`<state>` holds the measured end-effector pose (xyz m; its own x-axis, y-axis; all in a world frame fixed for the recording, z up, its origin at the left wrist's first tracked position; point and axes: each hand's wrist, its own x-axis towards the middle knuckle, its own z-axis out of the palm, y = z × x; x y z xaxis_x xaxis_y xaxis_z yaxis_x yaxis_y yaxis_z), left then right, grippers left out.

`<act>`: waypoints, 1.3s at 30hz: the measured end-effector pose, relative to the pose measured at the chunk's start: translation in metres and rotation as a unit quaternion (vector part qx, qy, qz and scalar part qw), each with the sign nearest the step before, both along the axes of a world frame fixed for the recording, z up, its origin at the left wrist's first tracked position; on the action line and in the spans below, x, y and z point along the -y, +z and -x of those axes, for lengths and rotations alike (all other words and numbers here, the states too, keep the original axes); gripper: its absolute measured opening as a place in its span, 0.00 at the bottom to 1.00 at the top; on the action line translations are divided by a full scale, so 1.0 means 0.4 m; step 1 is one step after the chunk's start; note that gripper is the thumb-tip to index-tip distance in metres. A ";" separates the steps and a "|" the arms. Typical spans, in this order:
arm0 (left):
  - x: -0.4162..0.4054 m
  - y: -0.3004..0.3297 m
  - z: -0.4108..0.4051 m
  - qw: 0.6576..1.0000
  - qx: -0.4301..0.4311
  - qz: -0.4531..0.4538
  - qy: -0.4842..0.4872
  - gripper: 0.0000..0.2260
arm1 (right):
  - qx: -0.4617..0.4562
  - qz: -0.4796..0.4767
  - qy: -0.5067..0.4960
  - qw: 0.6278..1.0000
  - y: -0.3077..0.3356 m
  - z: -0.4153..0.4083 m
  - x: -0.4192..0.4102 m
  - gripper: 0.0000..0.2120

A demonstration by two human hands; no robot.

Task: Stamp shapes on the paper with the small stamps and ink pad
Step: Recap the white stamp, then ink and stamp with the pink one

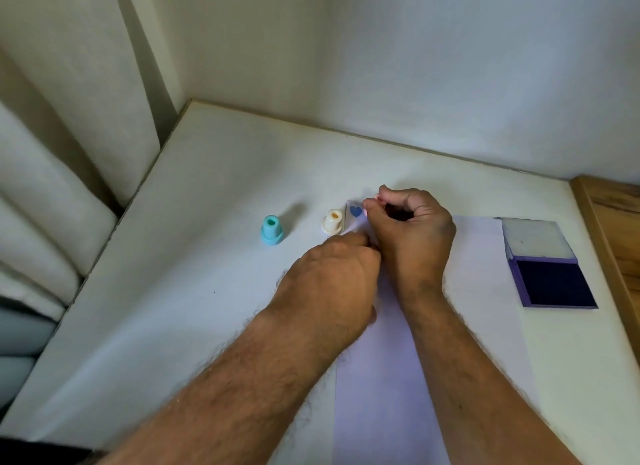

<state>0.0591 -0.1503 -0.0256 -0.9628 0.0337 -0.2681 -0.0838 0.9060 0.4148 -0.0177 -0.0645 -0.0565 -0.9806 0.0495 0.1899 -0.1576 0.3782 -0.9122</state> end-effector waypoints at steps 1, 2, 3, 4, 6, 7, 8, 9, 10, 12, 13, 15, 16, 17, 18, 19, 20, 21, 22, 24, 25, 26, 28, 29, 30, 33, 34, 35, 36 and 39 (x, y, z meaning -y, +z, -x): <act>0.000 0.001 0.001 1.000 0.003 -0.003 0.002 0.29 | -0.002 -0.001 -0.001 1.000 -0.001 0.000 0.002 0.09; -0.001 0.001 0.001 1.000 0.000 -0.004 0.004 0.28 | -0.003 -0.003 -0.002 1.000 -0.001 0.000 0.004 0.08; 0.000 0.000 0.003 1.000 -0.002 -0.008 0.004 0.27 | -0.004 -0.011 -0.004 1.000 0.001 0.001 0.005 0.08; 0.001 -0.004 0.004 1.000 0.001 -0.020 0.011 0.27 | -0.004 -0.024 -0.005 1.000 0.007 0.004 0.005 0.07; 0.004 -0.011 0.002 0.998 0.014 -0.054 0.029 0.26 | 0.001 -0.064 -0.002 0.998 0.025 0.012 0.007 0.06; 0.004 -0.012 -0.001 0.998 0.006 -0.059 0.032 0.26 | 0.008 -0.084 0.000 0.996 0.034 0.017 0.007 0.06; 0.003 -0.009 -0.005 0.998 -0.008 -0.049 0.030 0.27 | 0.017 -0.098 0.004 0.995 0.043 0.023 0.005 0.06; 0.002 -0.007 -0.011 0.999 -0.022 -0.038 0.026 0.27 | 0.027 -0.108 0.012 0.994 0.051 0.027 0.002 0.07; 0.003 -0.002 -0.016 0.999 -0.039 -0.027 0.022 0.26 | 0.036 -0.118 0.023 0.992 0.058 0.032 -0.001 0.07; 0.000 0.010 -0.026 0.997 -0.082 -0.001 0.009 0.20 | 0.053 -0.141 0.043 0.988 0.073 0.040 -0.007 0.09; 0.000 0.011 -0.027 0.996 -0.091 0.006 0.005 0.20 | 0.063 -0.150 0.053 0.985 0.080 0.044 -0.010 0.09; 0.006 0.000 -0.019 0.998 -0.066 -0.013 0.008 0.26 | 0.081 -0.164 0.071 0.981 0.093 0.053 -0.013 0.11; 0.010 -0.008 -0.011 0.999 -0.032 -0.035 0.016 0.32 | 0.087 -0.175 0.079 0.978 0.099 0.056 -0.014 0.11; 0.011 -0.009 -0.009 0.998 0.002 -0.053 0.025 0.37 | 0.091 -0.190 0.085 0.974 0.104 0.060 -0.013 0.11; 0.010 -0.008 -0.007 0.998 0.023 -0.055 0.026 0.40 | 0.095 -0.205 0.090 0.970 0.110 0.064 -0.012 0.11; 0.008 -0.003 -0.009 0.999 0.023 -0.043 0.023 0.39 | 0.102 -0.220 0.094 0.966 0.117 0.068 -0.011 0.11; 0.006 -0.002 -0.010 1.000 0.005 -0.022 0.013 0.34 | 0.110 -0.234 0.099 0.961 0.126 0.074 -0.008 0.12; 0.002 -0.001 -0.012 1.000 -0.018 0.002 0.006 0.29 | 0.119 -0.252 0.106 0.955 0.135 0.080 -0.006 0.13; 0.002 -0.007 -0.012 0.999 -0.030 0.014 0.001 0.27 | 0.128 -0.270 0.113 0.947 0.144 0.085 -0.002 0.13; 0.006 -0.022 -0.007 1.000 0.015 -0.017 0.012 0.35 | 0.147 -0.302 0.127 0.933 0.159 0.093 0.004 0.14; 0.009 -0.029 -0.002 0.998 0.044 -0.035 0.018 0.39 | 0.151 -0.314 0.132 0.928 0.162 0.095 0.006 0.14; 0.011 -0.033 0.003 0.998 0.049 -0.045 0.017 0.41 | 0.150 -0.322 0.136 0.925 0.165 0.096 0.007 0.13; 0.011 -0.036 0.007 0.998 0.045 -0.048 0.016 0.43 | 0.139 -0.327 0.140 0.924 0.166 0.094 0.007 0.12; 0.010 -0.031 0.007 0.998 0.042 -0.045 0.016 0.44 | 0.132 -0.330 0.139 0.924 0.165 0.093 0.005 0.12; 0.010 -0.030 0.008 0.999 0.037 -0.037 0.014 0.44 | 0.123 -0.332 0.136 0.926 0.160 0.091 0.004 0.11; 0.006 -0.015 0.009 0.999 0.043 -0.011 0.020 0.43 | 0.080 -0.317 0.127 0.936 0.137 0.068 -0.005 0.10; 0.003 -0.008 0.007 0.999 0.040 0.004 0.019 0.41 | 0.065 -0.303 0.124 0.943 0.131 0.056 -0.011 0.10; -0.001 -0.001 0.005 0.999 0.031 0.023 0.010 0.37 | 0.056 -0.273 0.110 0.954 0.127 0.043 -0.021 0.10; -0.004 0.006 0.001 0.999 0.015 0.041 -0.002 0.33 | 0.056 -0.224 0.084 0.969 0.130 0.029 -0.034 0.11; -0.004 0.019 -0.011 0.997 -0.029 0.062 -0.019 0.25 | 0.114 -0.028 -0.009 0.993 0.164 -0.022 -0.074 0.12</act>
<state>0.0634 -0.1486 -0.0180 -0.9754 0.0405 -0.2165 -0.0274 0.9529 0.3019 -0.0090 -0.0350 0.0091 -0.9974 0.0628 -0.0340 0.0578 0.4299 -0.9010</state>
